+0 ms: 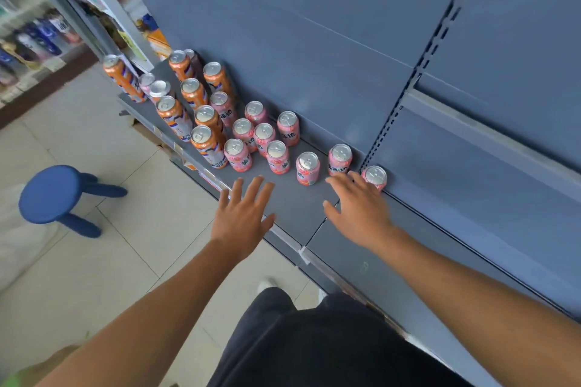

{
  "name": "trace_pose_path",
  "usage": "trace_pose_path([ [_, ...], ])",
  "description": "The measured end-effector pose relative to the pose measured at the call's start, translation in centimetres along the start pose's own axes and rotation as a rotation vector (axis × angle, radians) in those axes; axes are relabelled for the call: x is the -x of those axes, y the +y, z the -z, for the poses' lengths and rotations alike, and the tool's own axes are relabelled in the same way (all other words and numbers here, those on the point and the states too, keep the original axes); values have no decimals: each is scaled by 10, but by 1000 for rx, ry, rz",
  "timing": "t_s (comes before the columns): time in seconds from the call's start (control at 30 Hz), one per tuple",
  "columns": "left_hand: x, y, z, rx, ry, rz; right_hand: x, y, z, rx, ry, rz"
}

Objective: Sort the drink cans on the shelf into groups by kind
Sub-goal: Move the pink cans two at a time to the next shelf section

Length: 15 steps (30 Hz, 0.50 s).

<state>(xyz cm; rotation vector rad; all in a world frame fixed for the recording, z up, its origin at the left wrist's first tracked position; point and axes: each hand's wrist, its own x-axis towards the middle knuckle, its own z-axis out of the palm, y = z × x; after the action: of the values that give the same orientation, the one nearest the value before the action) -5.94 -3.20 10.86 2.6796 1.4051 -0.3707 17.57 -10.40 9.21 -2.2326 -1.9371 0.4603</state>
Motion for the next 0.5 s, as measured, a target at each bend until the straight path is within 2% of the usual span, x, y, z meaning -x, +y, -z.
trace_pose_path([
  [0.23, -69, -53, -13, -8, -101, -121, -51, -19, -28, -29, -32, -169],
  [0.5, -136, -91, -23, 12, -200, -180, -109, -51, -51, -230, -43, -547],
])
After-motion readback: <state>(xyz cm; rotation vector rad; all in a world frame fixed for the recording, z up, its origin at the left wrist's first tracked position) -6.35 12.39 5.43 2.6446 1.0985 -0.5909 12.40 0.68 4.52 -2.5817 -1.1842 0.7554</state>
